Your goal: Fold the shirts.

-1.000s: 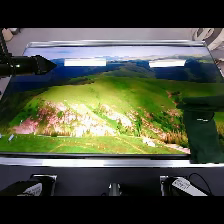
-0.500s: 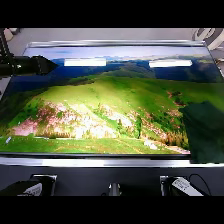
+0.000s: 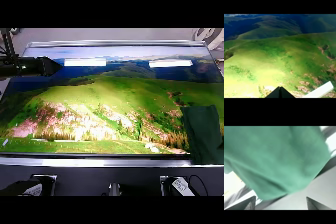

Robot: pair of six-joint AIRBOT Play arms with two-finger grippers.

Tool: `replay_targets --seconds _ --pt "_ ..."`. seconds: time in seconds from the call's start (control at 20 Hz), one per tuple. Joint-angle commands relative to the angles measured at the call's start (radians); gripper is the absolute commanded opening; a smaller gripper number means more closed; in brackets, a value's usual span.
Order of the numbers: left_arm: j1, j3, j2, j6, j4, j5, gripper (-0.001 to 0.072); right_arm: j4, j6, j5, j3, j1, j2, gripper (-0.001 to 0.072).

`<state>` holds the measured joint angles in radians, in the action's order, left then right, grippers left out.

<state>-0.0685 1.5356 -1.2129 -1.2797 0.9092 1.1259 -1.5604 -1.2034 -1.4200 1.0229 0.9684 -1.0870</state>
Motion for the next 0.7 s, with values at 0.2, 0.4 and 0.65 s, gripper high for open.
replay_targets --seconds 0.2,0.4,0.65 --pt "-0.073 0.058 -0.013 -0.179 0.412 -0.095 0.0018 0.011 0.266 0.376 0.445 -0.161 0.007 0.0689" --pt "-0.201 0.09 -0.104 -0.369 0.92 0.085 0.0075 0.008 0.195 0.3 0.478 -0.534 -0.032 0.0672" --pt "-0.199 -0.011 -0.188 -0.406 0.882 0.36 0.0681 0.014 0.13 -0.095 0.476 -0.826 -0.236 0.0685"
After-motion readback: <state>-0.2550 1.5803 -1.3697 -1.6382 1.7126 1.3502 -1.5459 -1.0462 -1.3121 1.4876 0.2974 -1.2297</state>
